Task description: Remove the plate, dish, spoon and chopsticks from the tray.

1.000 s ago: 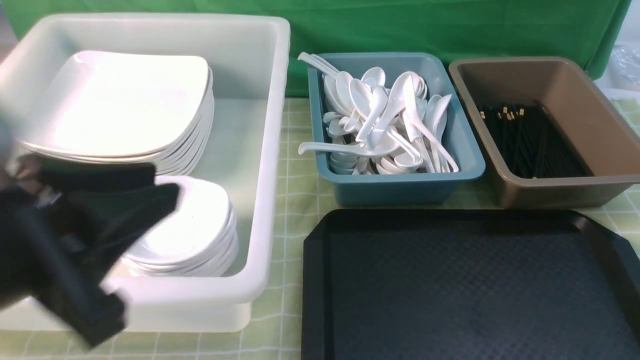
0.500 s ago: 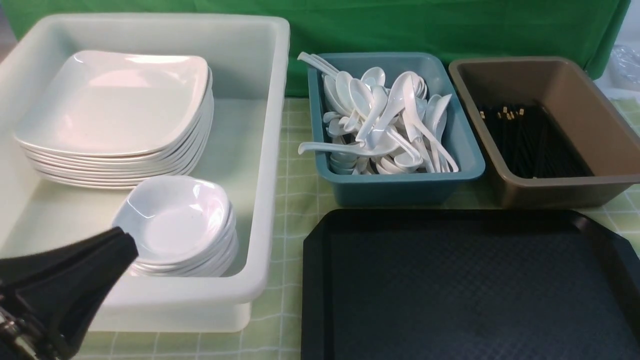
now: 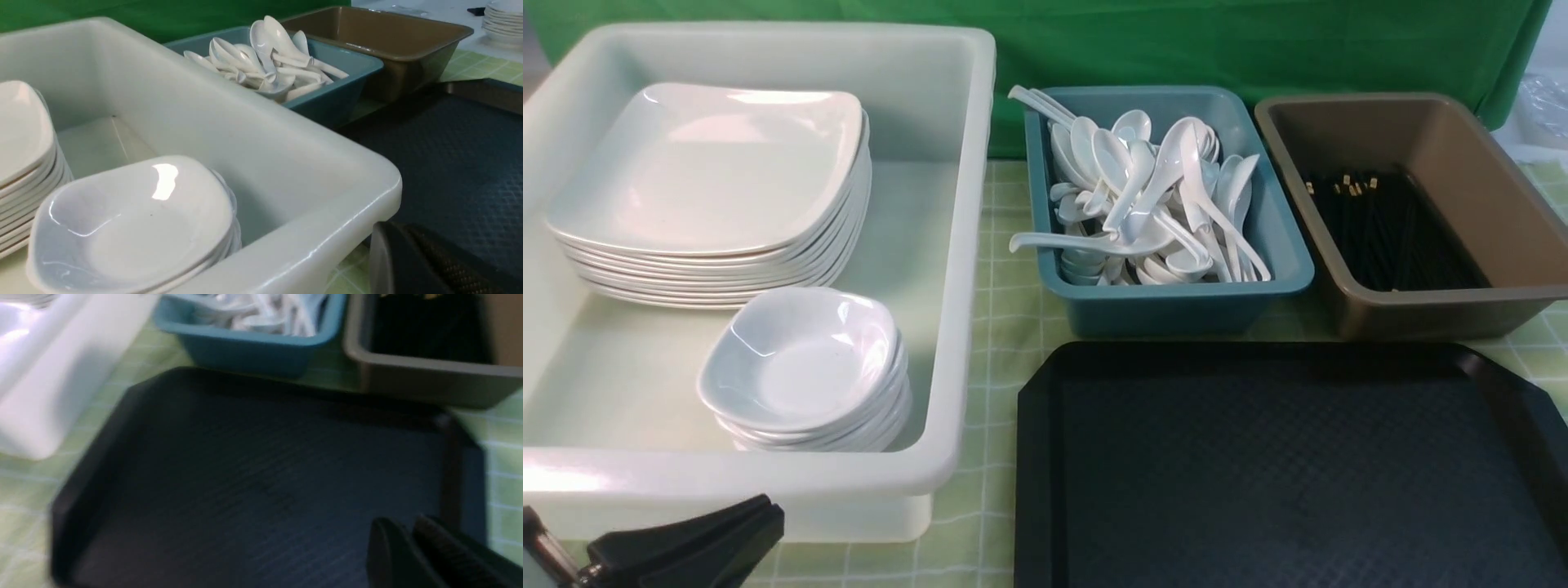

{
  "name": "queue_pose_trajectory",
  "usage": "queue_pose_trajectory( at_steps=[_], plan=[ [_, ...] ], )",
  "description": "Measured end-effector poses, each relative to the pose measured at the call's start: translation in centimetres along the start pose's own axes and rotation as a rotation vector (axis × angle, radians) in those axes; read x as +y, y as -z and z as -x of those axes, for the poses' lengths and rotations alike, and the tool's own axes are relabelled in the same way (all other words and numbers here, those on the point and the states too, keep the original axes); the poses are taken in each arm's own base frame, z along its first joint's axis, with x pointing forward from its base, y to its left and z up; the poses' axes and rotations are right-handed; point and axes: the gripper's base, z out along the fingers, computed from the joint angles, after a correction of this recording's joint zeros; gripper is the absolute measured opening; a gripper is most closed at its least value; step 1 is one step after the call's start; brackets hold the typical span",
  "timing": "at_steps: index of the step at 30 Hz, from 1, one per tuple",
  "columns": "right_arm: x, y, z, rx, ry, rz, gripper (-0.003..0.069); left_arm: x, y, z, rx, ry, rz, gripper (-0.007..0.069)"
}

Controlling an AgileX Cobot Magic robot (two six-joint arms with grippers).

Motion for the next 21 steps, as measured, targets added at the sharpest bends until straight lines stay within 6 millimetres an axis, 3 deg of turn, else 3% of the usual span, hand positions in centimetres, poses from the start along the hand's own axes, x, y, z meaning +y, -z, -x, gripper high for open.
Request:
queue_pose_trajectory(
  at_steps=[3,6,11,15,21],
  plan=[
    [-0.2,-1.2,-2.2,-0.093,-0.009,-0.057,0.0022,0.0,0.0,-0.6,0.019,0.0,-0.001,0.0012],
    [-0.3,-3.7,-6.0,-0.187,-0.024,-0.103,0.0017,-0.1,0.0,-1.7,0.048,0.0,-0.003,0.0012],
    [-0.6,-6.9,-11.2,-0.158,-0.072,-0.139,0.0017,-0.1,0.0,-2.1,0.068,0.0,-0.005,0.0012],
    [-0.7,-8.1,-13.2,-0.144,-0.072,-0.145,0.0017,-0.1,0.0,-2.1,0.068,-0.001,-0.005,0.0012],
    [-0.8,-8.3,-13.0,-0.201,-0.06,-0.148,0.0017,-0.1,0.0,-2.1,0.066,-0.001,-0.005,0.0012]
  ],
)
